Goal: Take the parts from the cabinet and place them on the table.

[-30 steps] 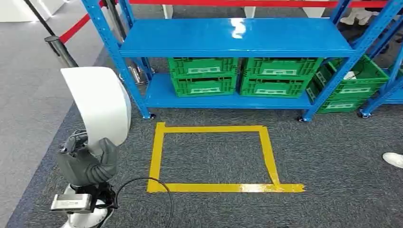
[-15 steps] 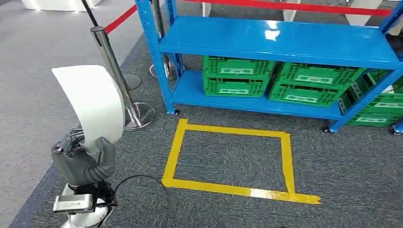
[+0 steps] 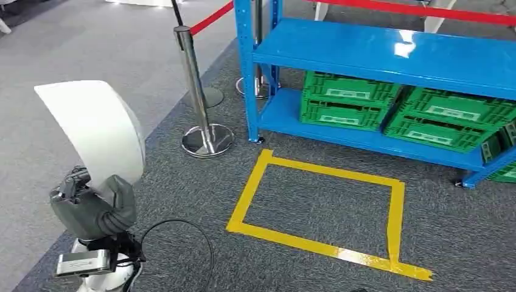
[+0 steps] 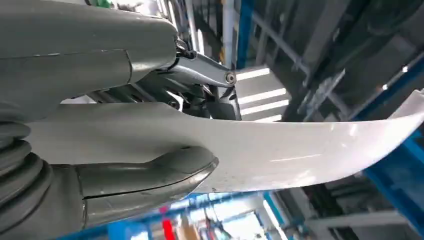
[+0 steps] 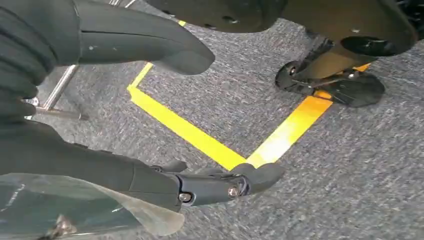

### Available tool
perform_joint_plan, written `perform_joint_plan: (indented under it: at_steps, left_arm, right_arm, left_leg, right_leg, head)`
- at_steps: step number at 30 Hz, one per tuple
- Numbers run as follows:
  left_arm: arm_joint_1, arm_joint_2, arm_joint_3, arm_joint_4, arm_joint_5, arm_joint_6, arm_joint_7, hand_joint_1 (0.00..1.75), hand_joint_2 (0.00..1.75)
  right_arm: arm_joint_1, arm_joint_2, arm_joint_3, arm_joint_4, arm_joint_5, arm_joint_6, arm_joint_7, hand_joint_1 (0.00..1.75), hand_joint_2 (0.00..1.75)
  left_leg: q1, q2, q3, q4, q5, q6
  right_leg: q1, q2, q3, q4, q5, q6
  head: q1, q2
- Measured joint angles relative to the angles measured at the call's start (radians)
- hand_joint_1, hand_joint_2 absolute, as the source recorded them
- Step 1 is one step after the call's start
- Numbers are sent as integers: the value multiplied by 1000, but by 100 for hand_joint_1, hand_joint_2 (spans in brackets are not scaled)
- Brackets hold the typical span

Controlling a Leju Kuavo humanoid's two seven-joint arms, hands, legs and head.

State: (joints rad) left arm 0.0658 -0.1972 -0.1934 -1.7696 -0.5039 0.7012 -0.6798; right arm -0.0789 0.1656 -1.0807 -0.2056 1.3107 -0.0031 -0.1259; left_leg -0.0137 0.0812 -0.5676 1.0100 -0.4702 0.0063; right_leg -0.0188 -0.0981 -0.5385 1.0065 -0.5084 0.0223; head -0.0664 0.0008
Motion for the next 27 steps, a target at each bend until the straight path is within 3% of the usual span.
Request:
perform_joint_plan:
  at_steps: [3,4,5,6,8,9,10,11,12,13,14,15,18,19,20,21,23,24,25,26,27]
  left_arm:
    - [9,-12,32,-25,-2,0,0,175,175]
    - [12,-16,41,-37,0,0,0,175,175]
    - [11,-20,46,-44,1,0,-1,175,175]
    - [11,-24,49,-45,3,0,-1,175,175]
    - [18,-29,54,-45,3,0,-1,175,175]
    - [21,-29,56,-45,4,0,-1,175,175]
    - [24,-29,58,-45,3,0,-1,175,175]
    - [25,-29,61,-45,2,0,-1,175,175]
    - [26,-29,63,-45,2,0,-1,175,175]
    - [27,-29,64,-45,5,0,-1,175,175]
    - [27,-30,65,-45,8,0,-1,175,175]
    - [26,-30,65,-46,10,0,-1,175,175]
    - [32,-29,68,-48,14,0,-1,175,175]
    - [33,-28,68,-48,23,0,-1,175,175]
    - [34,-28,68,-48,27,0,-1,175,175]
    - [32,-26,68,-48,28,0,-1,175,175]
    - [34,-25,68,-48,28,0,-1,175,175]
    - [34,-24,68,-48,28,0,-1,175,175]
    - [35,-23,68,-47,29,0,-1,175,175]
    - [35,-23,68,-47,31,0,-1,175,175]
    - [35,-22,68,-47,31,0,-1,175,175]
  right_arm:
    - [-2,0,0,0,1,0,0,0,175]
    - [-5,0,0,0,1,0,0,0,175]
    - [-6,0,0,0,1,-1,-2,0,175]
    - [-6,0,0,0,0,-2,-3,0,175]
    - [-1,0,0,0,0,-3,-3,0,175]
    - [1,0,0,0,0,-3,-5,0,175]
    - [3,0,0,0,-1,-4,-8,0,175]
    - [4,0,0,0,0,-6,-11,0,175]
    - [4,-1,0,0,-1,-9,-14,0,175]
    - [3,-2,0,0,-1,-10,-16,0,175]
    - [3,-3,0,0,-1,-11,-17,0,175]
    - [3,-3,0,0,-1,-11,-18,0,175]
    - [2,-3,0,0,-1,-11,-18,0,175]
    - [2,-3,0,0,-1,-12,-18,0,175]
    - [0,-3,0,0,-1,-13,-18,0,175]
    - [1,-4,0,0,-2,-15,-18,0,175]
    - [5,-5,0,0,-2,-16,-18,0,175]
    - [6,-7,0,0,-2,-16,-18,0,175]
    - [6,-7,0,0,-2,-16,-18,0,175]
    - [6,-8,0,0,-2,-16,-18,0,175]
    - [5,-8,0,0,-1,-14,-18,0,175]
  left_leg:
    - [-2,-33,-13,1,5,16]
    - [10,-45,-4,-13,15,27]
    - [9,-52,-4,-15,17,32]
    - [10,-63,-7,-15,19,37]
    - [8,-88,-9,-14,21,41]
    - [6,-103,-10,-13,22,41]
    - [6,-119,-10,-12,22,41]
    - [6,-134,-9,-10,22,41]
    - [7,-149,-9,-7,21,40]
    - [9,-162,-10,-1,19,36]
    - [11,-171,-13,5,16,31]
    - [4,-183,-23,21,11,23]
    - [13,-215,-32,12,24,4]
    - [14,-217,-36,17,20,0]
    - [7,-161,-42,36,5,-6]
    - [9,-116,-67,93,-32,-12]
    - [15,-93,-144,261,-112,-20]
    - [18,-92,-171,320,-130,-22]
    - [20,-90,-177,332,-123,-23]
    - [21,-88,-159,300,-95,-22]
    - [20,-82,-118,220,-49,-19]
  right_leg:
    - [0,-36,8,-7,2,15]
    - [-4,-31,-4,-4,-10,23]
    - [-5,26,-9,22,-34,24]
    - [-5,69,-38,90,-71,22]
    - [-4,95,-117,255,-138,23]
    - [-3,97,-148,311,-149,23]
    - [-3,97,-153,310,-131,22]
    - [-3,99,-137,265,-93,22]
    - [-4,104,-99,180,-42,21]
    - [-7,127,-57,87,4,20]
    - [-13,177,-28,28,4,20]
    - [-15,184,-17,7,-4,20]
    - [-6,153,-15,17,1,9]
    - [-15,139,-13,11,6,1]
    - [-13,128,-12,10,6,-3]
    - [-11,115,-11,10,4,-11]
    - [-8,84,-12,10,2,-15]
    - [-7,68,-12,10,1,-15]
    - [-7,54,-11,10,0,-15]
    - [-7,40,-10,10,-2,-14]
    - [-6,26,-7,10,-4,-13]
  head:
    - [2,0]
    - [3,0]
    - [8,0]
    - [11,0]
    - [12,0]
    - [13,0]
    - [12,0]
    - [13,0]
    - [13,0]
    - [13,0]
    - [13,0]
    - [12,0]
    - [12,0]
    - [12,0]
    - [11,0]
    - [0,0]
    - [-1,0]
    - [-1,0]
    - [-1,0]
    - [-1,0]
    - [-1,0]
